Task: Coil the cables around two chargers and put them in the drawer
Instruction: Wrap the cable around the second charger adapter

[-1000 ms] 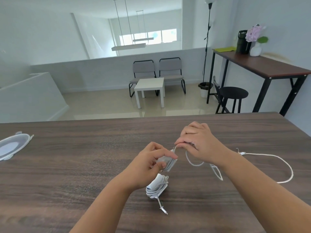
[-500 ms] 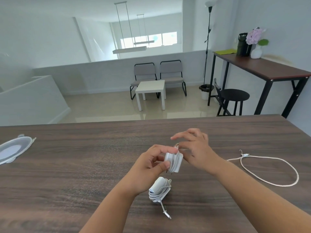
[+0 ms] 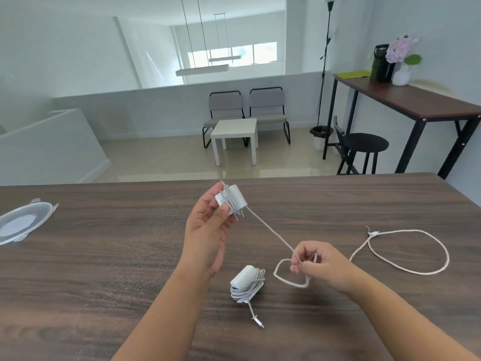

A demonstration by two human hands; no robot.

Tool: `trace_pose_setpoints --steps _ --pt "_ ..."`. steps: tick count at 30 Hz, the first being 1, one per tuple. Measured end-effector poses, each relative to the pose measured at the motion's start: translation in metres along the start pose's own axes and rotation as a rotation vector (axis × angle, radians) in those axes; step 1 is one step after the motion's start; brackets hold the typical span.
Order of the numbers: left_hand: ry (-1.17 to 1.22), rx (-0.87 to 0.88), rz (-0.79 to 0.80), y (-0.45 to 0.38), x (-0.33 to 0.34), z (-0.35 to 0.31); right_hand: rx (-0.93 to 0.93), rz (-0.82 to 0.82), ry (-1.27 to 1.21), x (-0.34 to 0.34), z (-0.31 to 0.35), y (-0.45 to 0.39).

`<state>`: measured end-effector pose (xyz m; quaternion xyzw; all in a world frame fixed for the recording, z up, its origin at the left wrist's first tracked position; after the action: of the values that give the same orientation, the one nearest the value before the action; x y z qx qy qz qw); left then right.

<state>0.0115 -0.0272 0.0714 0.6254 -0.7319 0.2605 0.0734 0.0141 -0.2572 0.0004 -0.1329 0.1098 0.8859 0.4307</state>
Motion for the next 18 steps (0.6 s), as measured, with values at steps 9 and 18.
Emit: trace_pose_setpoints --steps 9,18 --pt "-0.041 -0.068 -0.031 0.003 0.003 0.010 0.269 0.260 0.077 -0.022 0.012 0.009" --pt "0.061 -0.131 0.066 0.007 0.025 0.022 -0.036 0.034 -0.383 0.005 0.058 -0.040"
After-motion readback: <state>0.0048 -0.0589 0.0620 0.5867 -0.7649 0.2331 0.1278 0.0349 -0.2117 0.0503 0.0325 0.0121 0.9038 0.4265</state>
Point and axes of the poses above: each hand's wrist, its own y-axis away from the middle knuckle, its own x-axis out of the palm, z = x × y, the point moved 1 cm from there along -y, towards the middle knuckle, and after that the axes turned 15 degrees about z, right-handed, at the moved point
